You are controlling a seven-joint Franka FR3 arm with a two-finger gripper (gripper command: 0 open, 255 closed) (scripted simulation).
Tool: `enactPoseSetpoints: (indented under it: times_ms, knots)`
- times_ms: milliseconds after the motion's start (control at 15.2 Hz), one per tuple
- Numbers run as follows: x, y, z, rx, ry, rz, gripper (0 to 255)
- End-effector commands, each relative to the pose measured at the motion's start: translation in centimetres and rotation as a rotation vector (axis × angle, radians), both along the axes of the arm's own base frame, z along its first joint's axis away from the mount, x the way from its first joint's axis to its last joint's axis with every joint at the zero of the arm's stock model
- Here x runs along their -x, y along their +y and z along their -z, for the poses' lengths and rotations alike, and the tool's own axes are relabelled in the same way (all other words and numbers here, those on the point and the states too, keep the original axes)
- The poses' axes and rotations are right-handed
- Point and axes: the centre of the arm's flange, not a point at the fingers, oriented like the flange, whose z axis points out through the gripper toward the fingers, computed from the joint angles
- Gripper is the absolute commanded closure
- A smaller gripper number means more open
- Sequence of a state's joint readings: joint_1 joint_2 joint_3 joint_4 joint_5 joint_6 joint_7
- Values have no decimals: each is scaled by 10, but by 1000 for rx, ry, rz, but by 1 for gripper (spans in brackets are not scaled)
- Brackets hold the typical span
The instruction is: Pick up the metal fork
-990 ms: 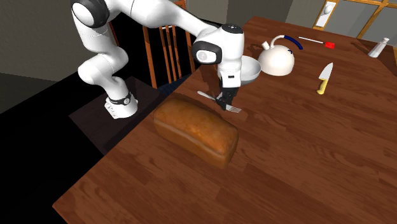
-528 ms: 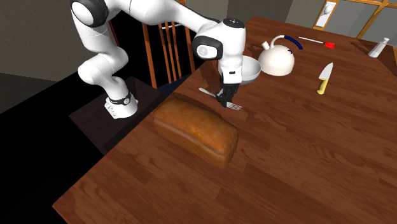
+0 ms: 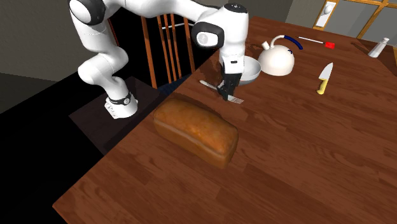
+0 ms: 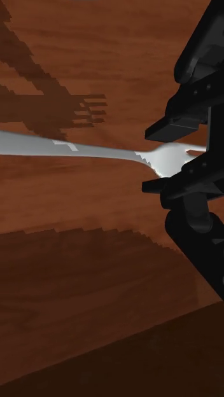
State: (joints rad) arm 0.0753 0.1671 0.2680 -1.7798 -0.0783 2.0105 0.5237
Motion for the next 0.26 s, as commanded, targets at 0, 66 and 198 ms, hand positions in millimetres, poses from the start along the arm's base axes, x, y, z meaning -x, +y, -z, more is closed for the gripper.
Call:
enactPoseSetpoints:
  times_ms: [0,66,198]
  knots:
    - [1,0,-11,0,1,0,255]
    - [1,0,-16,0,1,0,255]
    - [1,0,-17,0,1,0,255]
